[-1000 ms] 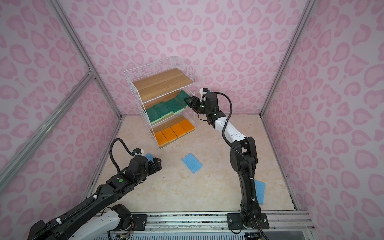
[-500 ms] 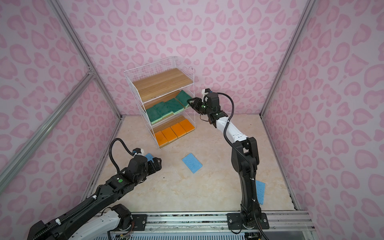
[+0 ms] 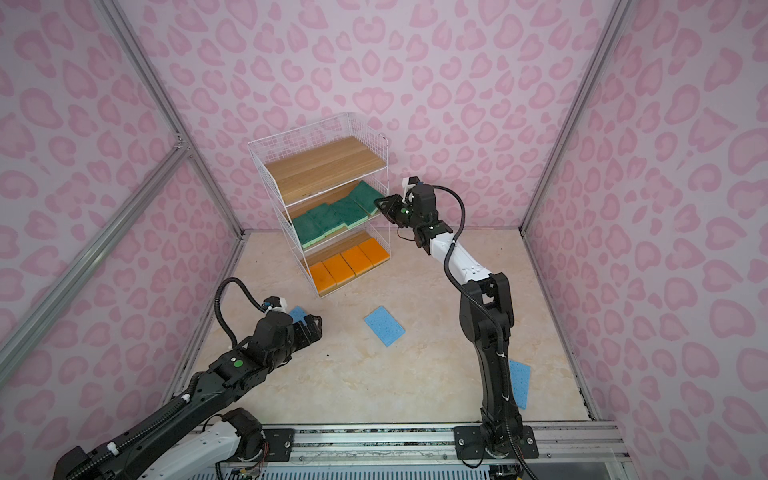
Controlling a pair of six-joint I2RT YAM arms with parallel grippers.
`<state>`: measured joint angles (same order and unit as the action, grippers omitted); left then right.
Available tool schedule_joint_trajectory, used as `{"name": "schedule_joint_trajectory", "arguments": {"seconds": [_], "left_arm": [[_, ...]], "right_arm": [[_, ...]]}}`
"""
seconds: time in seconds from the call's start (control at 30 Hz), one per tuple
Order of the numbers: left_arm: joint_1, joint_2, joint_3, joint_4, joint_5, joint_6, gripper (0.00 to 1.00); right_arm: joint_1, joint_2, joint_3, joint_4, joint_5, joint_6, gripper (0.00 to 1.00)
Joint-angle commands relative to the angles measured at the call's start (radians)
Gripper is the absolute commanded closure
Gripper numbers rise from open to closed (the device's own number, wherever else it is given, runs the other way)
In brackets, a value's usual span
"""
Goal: Place and organize the cleaning sponges onto the shelf
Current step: 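Lower the green sponge onto the middle shelf beside the other green sponges, then push the green sponge deeper onto the middle shelf with right gripper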
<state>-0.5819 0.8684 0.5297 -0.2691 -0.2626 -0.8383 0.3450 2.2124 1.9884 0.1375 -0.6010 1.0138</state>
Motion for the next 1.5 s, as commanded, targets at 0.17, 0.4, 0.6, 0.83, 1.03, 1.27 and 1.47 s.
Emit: {"name": "schedule_joint_trajectory", "arguments": {"seconds": [0.17, 0.4, 0.6, 0.83, 1.03, 1.27, 1.47], "left_arm": [[0.001, -0.003, -0.006, -0.005, -0.016, -0.013, 0.03], [0.002, -0.007, -0.004, -0.008, -0.014, -0.014, 0.03], [0.001, -0.006, 0.0, -0.006, -0.016, -0.008, 0.03], [0.001, 0.021, 0.019, 0.001, 0.008, 0.028, 0.03], [0.001, 0.033, 0.024, 0.002, 0.014, 0.029, 0.03], [0.001, 0.022, 0.013, -0.001, 0.011, 0.02, 0.03], [0.001, 0.013, 0.008, -0.006, 0.009, 0.013, 0.03]], "right_arm": [[0.011, -0.03, -0.084, 0.089, 0.01, 0.055, 0.8], [0.004, -0.016, -0.058, 0.073, 0.014, 0.056, 0.61], [0.004, -0.033, -0.057, 0.032, 0.022, 0.023, 0.45], [0.0, -0.084, -0.111, -0.046, 0.055, -0.04, 0.34], [-0.004, -0.137, -0.183, -0.054, 0.081, -0.074, 0.41], [-0.007, -0.153, -0.216, -0.022, 0.069, -0.073, 0.63], [-0.005, -0.124, -0.189, -0.001, 0.052, -0.043, 0.81]]}}
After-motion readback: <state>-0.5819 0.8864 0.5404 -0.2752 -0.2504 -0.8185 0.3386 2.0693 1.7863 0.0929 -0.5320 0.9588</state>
